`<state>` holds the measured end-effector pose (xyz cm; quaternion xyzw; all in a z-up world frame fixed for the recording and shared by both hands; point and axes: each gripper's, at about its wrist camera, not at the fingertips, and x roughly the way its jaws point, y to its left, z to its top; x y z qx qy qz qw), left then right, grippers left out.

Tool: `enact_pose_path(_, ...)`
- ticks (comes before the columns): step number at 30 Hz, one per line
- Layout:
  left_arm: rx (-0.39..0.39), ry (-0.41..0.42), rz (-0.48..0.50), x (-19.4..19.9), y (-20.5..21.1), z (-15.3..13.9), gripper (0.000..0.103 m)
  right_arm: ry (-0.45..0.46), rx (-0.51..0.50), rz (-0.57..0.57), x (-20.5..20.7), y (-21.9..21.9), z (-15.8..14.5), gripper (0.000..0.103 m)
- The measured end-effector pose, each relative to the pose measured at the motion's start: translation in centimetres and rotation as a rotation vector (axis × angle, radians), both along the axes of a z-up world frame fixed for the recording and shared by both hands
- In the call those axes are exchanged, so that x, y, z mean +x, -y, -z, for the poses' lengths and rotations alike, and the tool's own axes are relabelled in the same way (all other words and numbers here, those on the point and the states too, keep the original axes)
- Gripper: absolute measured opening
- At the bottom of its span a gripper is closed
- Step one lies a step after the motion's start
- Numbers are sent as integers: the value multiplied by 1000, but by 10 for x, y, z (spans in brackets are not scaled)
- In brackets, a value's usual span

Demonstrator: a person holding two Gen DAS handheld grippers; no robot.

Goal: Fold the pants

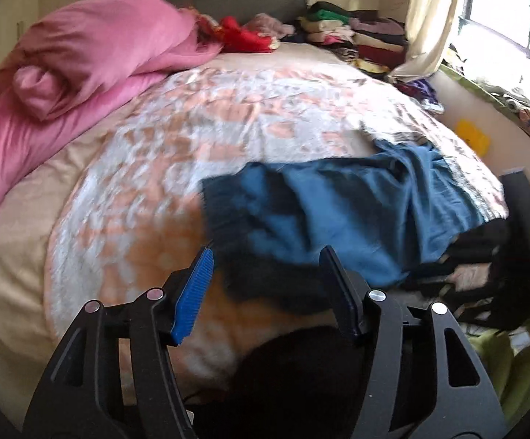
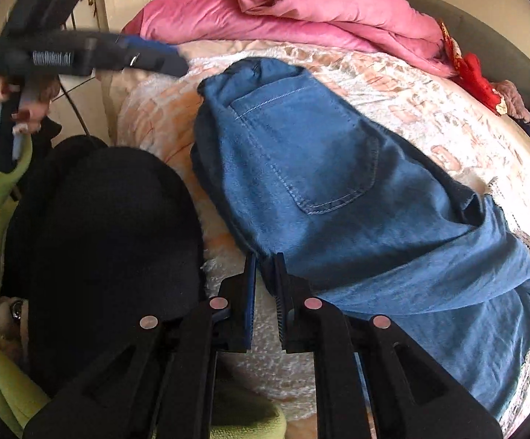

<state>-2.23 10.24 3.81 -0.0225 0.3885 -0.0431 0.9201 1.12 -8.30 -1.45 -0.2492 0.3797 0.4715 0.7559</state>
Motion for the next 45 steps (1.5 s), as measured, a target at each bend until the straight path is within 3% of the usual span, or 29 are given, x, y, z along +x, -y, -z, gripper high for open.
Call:
enact_pose_path(2,21,-17,20,18,13,4,52,-17,3,9,0,0,2,11)
enact_pose_path(5,70,-105,-10,47,21,27,52,-37,16,7,0,5,-1,15)
enact_pose_path(8,105,-152,-25,51,23,49,52,-67,77,24,3,16,-15,16)
enact_pose_path(12,116,-145,-31,44,21,55,52,-95,195,110,18,27,-29,40)
enact_pose_path(16,120,-133,-35,42,20,57,52,-148,144,178,36,19,-8,41)
enact_pose_path(19,121,-127,-34,40,22,56,53,-182,45,214,40,13,11,41)
enact_pose_path(23,106,-112,-53,38,22,50,53,-204,83,225,40,20,1,44)
enact_pose_path(27,82,-63,-68,25,20,32,60,-168,142,261,41,40,-18,47)
enact_pose_path(29,79,-44,-72,21,20,24,60,-138,164,304,44,53,-29,63)
enact_pose_path(32,78,-11,-75,16,24,10,66,-97,193,375,53,75,-40,67)
enact_pose_path(36,57,27,-50,13,38,-4,69,-60,229,482,68,116,-47,82)
enact_pose_path(45,1,12,110,27,90,0,81,-34,275,631,96,166,-55,83)
